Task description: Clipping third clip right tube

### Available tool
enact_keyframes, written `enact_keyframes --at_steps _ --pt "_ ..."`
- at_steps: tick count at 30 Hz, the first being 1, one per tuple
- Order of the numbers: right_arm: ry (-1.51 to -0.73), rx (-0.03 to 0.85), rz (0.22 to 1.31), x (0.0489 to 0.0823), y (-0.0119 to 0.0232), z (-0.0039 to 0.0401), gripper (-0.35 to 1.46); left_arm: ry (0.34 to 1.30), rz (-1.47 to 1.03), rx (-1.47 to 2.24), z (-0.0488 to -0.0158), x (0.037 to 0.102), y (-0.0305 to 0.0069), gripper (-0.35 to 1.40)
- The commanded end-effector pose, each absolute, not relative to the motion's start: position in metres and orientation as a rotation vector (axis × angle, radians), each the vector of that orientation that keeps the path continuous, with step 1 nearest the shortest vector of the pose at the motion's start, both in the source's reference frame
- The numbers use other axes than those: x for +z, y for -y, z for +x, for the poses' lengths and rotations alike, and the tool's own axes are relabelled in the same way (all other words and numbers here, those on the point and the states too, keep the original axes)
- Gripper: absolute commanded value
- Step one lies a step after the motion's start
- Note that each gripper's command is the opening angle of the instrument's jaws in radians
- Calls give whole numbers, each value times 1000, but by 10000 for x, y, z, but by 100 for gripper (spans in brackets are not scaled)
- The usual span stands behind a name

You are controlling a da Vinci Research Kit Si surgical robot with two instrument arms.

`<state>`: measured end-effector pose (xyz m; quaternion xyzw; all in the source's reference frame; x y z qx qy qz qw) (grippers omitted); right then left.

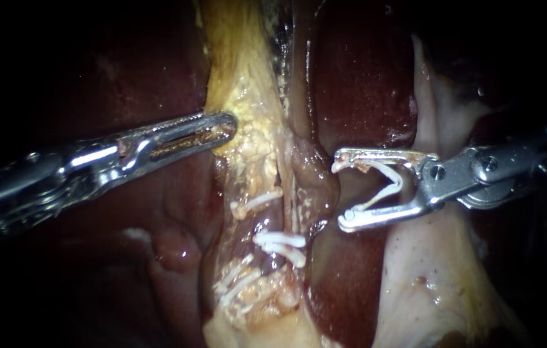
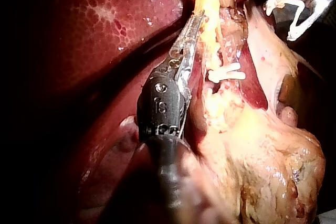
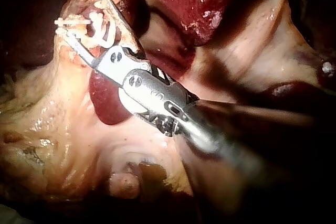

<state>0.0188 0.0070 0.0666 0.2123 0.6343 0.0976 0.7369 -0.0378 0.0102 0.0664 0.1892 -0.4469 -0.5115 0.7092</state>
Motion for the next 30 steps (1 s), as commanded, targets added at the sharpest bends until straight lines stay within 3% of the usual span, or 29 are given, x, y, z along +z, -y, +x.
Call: enact_keyframes --at_steps 1,12,21,30 --pt "-1364 245 502 669 -62 190 60 993 422 -1134 -375 661 -102 -35" --pt "-1233 485 771 732 -25 231 58 1002 415 -1153 -331 608 -101 -35" --pt "-1178 557 765 771 -40 261 58 1040 412 -1171 -314 555 -94 -35" --pt "-1153 603 786 782 -45 283 57 1059 399 -1166 -309 537 -96 -35"
